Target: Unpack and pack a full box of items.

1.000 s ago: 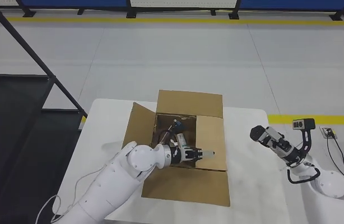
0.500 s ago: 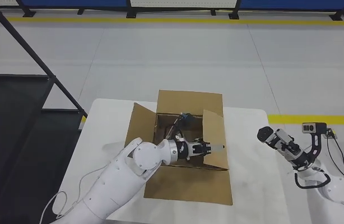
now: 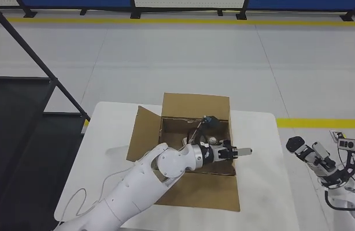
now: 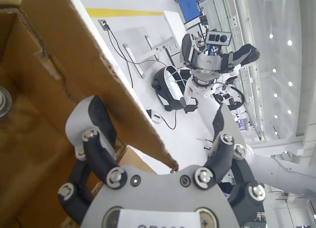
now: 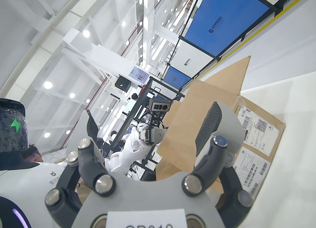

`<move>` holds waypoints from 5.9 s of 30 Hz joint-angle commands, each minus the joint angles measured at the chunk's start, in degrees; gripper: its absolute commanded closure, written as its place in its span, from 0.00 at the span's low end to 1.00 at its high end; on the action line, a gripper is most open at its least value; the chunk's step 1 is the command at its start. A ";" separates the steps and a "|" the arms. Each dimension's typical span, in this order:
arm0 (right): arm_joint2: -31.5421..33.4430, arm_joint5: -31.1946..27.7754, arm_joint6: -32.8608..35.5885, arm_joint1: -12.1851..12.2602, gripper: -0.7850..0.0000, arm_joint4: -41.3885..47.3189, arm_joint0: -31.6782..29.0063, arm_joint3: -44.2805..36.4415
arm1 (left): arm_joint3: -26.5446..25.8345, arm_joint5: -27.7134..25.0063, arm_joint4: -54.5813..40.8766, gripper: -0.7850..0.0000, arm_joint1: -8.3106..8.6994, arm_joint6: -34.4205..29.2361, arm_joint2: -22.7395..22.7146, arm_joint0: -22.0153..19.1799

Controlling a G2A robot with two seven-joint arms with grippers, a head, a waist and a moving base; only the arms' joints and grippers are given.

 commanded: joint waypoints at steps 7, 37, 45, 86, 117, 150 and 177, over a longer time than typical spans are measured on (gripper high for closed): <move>1.33 -0.52 3.19 0.54 0.00 2.28 -2.89 0.19 | 7.26 -2.21 -2.09 0.00 -4.44 1.53 3.18 -3.02; -0.93 0.66 8.10 2.73 0.00 3.85 -2.56 3.00 | 30.65 0.52 -1.60 0.00 -17.74 -7.45 8.35 -10.62; -1.85 0.83 8.27 3.24 0.00 3.98 -1.26 3.06 | 31.14 1.19 -1.16 0.00 -17.83 -12.82 6.56 -10.66; -35.39 26.30 -13.28 1.30 0.00 -43.46 24.33 -16.16 | -44.91 2.36 0.68 0.00 3.43 -21.23 -69.76 44.56; -69.58 39.47 8.11 -7.56 0.00 -71.95 53.65 7.90 | -45.89 2.31 -5.47 0.00 4.63 -20.66 -72.94 48.62; -76.79 38.71 0.93 -18.24 1.00 -70.22 60.43 36.82 | -45.89 2.31 -5.47 0.00 4.63 -20.66 -72.94 48.62; -31.10 57.12 19.19 -1.68 1.00 -95.95 23.96 -37.79 | -45.89 2.31 -5.47 0.00 4.63 -20.66 -72.94 48.62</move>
